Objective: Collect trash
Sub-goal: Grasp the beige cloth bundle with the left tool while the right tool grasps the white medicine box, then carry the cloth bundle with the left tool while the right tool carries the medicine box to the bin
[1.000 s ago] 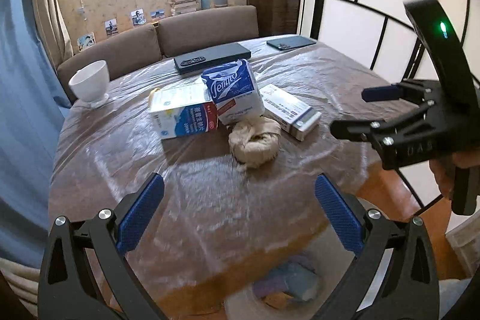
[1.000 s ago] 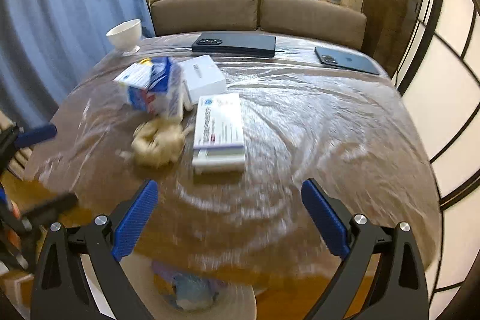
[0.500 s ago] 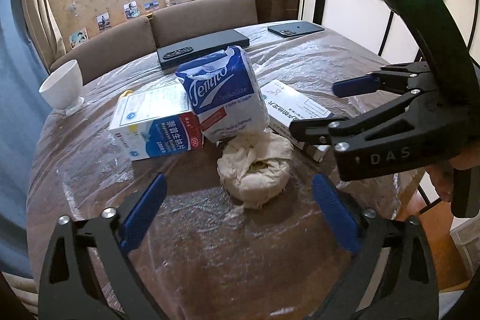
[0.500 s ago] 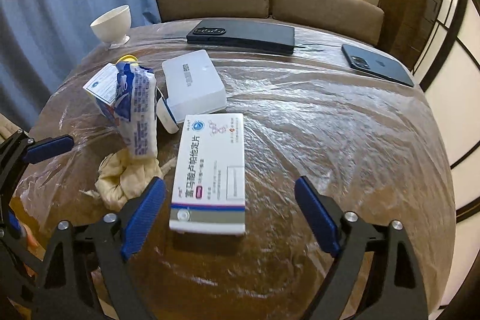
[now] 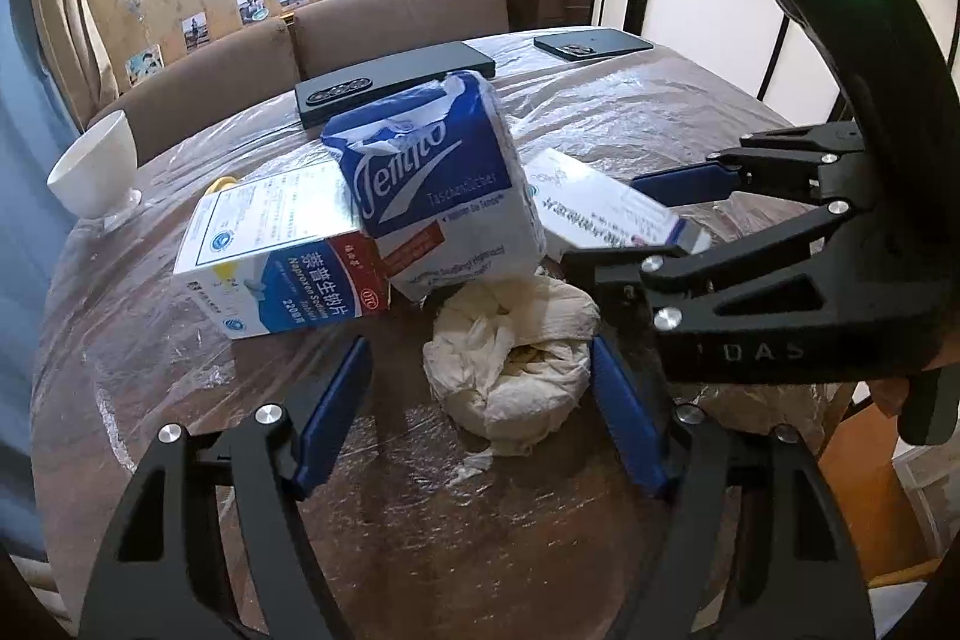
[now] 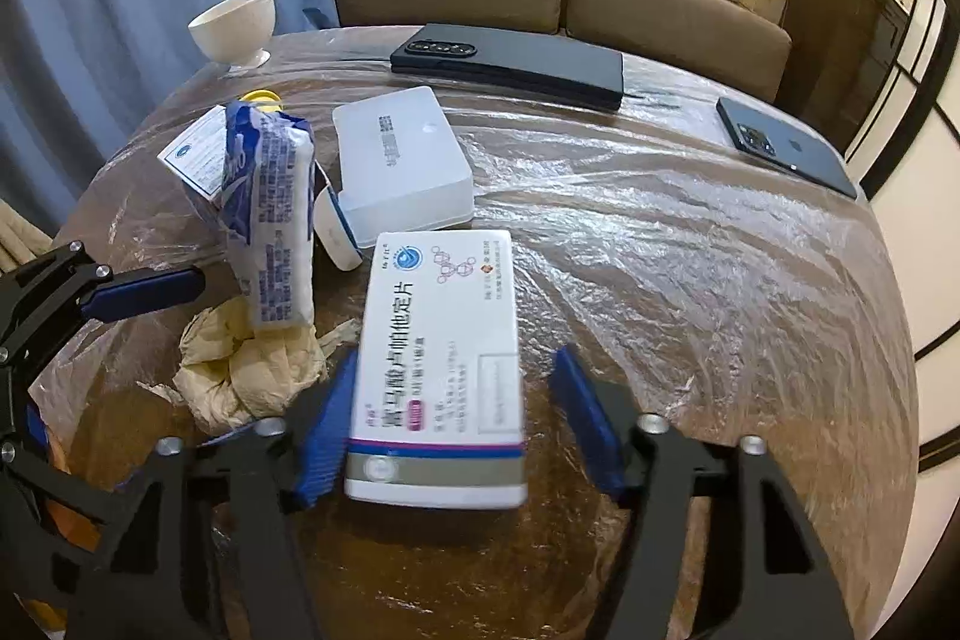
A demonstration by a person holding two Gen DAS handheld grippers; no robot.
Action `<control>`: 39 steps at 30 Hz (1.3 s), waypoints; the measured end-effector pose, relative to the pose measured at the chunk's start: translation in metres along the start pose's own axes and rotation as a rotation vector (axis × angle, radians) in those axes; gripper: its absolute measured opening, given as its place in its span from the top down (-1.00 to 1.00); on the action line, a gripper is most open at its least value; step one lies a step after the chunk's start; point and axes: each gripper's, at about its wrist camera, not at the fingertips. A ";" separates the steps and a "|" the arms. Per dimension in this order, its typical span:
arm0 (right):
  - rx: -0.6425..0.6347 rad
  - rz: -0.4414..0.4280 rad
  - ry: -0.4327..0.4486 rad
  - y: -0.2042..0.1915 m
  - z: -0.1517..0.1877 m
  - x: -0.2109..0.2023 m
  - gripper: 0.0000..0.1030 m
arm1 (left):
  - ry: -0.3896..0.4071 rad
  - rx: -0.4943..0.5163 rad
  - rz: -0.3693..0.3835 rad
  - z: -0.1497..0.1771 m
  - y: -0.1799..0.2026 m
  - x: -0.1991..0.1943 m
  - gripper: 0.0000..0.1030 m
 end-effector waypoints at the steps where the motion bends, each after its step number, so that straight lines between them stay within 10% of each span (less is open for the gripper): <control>1: -0.003 0.001 0.004 0.000 0.000 -0.001 0.02 | -0.004 0.006 0.009 0.000 0.001 0.001 -0.06; 39: 0.151 -0.085 -0.006 -0.003 0.080 -0.070 0.02 | -0.027 -0.081 0.012 0.052 -0.007 -0.064 -0.01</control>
Point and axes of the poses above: each gripper's, at about its wrist camera, not at the fingertips, and x roughly the way its jaws point, y to its right, z to its underside, and after that the axes turned 3 degrees about z, right-handed
